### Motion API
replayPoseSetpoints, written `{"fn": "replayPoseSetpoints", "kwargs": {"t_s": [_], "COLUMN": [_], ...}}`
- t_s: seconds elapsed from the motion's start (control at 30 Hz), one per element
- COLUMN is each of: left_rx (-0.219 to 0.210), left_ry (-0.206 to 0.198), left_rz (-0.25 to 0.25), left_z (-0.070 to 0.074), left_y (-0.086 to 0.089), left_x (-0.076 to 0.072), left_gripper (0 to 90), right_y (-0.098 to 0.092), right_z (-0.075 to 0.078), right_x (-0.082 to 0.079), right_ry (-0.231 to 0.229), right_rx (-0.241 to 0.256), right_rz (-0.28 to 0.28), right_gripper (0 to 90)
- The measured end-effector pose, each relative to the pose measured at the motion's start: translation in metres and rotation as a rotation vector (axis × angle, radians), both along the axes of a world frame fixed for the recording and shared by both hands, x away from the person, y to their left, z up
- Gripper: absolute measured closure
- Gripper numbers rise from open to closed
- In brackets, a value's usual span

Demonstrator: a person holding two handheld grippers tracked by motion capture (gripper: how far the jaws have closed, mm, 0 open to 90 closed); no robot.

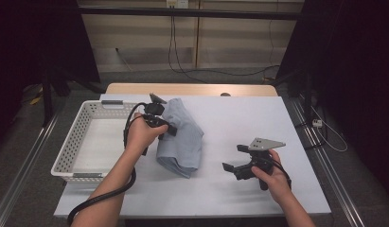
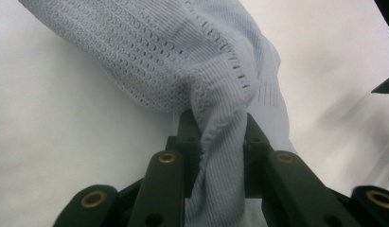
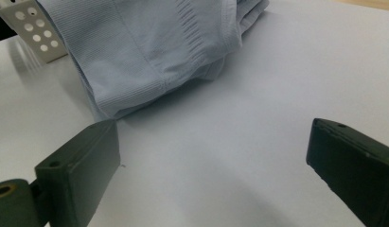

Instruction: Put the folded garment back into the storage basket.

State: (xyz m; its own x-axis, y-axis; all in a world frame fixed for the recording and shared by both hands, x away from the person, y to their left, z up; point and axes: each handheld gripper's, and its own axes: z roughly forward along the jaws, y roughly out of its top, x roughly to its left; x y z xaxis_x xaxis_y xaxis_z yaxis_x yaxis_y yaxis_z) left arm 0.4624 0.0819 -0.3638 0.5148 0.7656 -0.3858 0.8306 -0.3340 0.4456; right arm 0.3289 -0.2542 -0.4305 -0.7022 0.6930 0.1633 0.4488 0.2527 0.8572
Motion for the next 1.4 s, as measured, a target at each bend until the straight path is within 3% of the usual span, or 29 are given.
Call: {"fn": "replayPoseSetpoints", "kwargs": {"t_s": [0.37,0.67,1.0,1.4], "left_rx": [0.028,0.077,0.12,0.162], "left_ry": [0.008,0.004,0.026,0.023], "left_rz": [-0.02,-0.044,-0.057,-0.073], "left_z": [0.019,0.042,0.053,0.071], "left_y": [0.002,0.0,0.002,0.004], "left_x": [0.004,0.006,0.011,0.012], "left_gripper": [75.7,75.7,75.7,75.7], "right_y": [-0.001,-0.001,-0.001,0.0], "right_z": [0.0,0.003,0.004,0.002], "right_x": [-0.001,-0.004,-0.003,-0.004], "right_ry": [-0.001,-0.014,-0.015,-0.013], "right_rx": [0.0,0.005,0.006,0.0], "right_rz": [0.004,0.003,0.006,0.013], "right_gripper": [3.3,3.3,3.3,3.2]}}
